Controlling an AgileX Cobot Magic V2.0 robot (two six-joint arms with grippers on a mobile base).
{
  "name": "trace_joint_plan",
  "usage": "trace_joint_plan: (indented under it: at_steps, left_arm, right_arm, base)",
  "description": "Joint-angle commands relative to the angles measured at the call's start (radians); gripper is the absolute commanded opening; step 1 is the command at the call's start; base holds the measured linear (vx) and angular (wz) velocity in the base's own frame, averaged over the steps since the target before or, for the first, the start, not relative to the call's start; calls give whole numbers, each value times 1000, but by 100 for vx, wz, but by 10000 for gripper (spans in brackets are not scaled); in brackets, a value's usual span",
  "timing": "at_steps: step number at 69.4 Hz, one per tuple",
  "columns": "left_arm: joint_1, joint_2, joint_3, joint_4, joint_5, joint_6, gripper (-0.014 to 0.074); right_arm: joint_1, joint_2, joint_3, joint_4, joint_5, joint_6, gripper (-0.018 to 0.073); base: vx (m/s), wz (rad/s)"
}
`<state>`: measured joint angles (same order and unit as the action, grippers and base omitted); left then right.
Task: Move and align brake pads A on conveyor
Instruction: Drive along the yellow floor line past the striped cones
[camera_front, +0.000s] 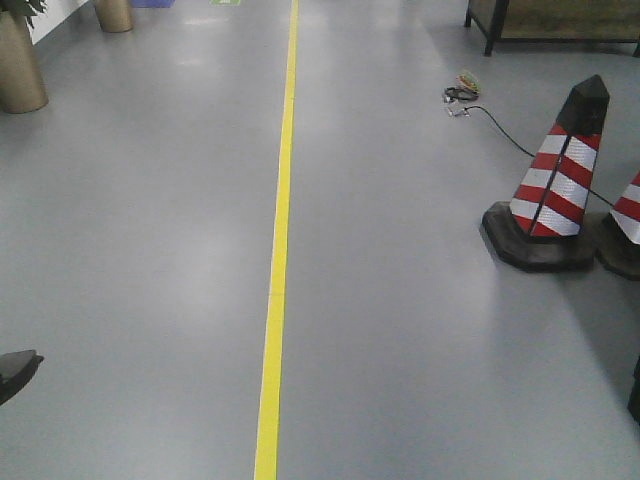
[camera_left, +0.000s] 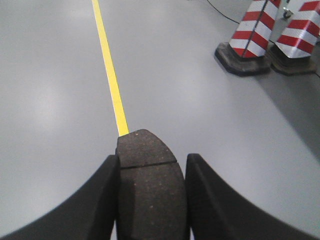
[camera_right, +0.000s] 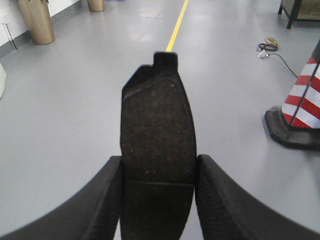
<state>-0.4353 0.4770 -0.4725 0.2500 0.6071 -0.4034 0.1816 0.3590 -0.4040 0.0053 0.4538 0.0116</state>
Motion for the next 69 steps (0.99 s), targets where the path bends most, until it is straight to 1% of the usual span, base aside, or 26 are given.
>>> trace_joint_plan:
  at_steps: [1, 69]
  left_arm:
    - [-4, 6, -30, 9, -89, -7, -6]
    - [-4, 6, -30, 9, -89, -7, -6]
  right_arm:
    - [-4, 6, -32, -5, -96, -12, -3]
    - [-4, 6, -32, -5, -96, -12, -3]
  base:
    - [68, 11]
    - [65, 0]
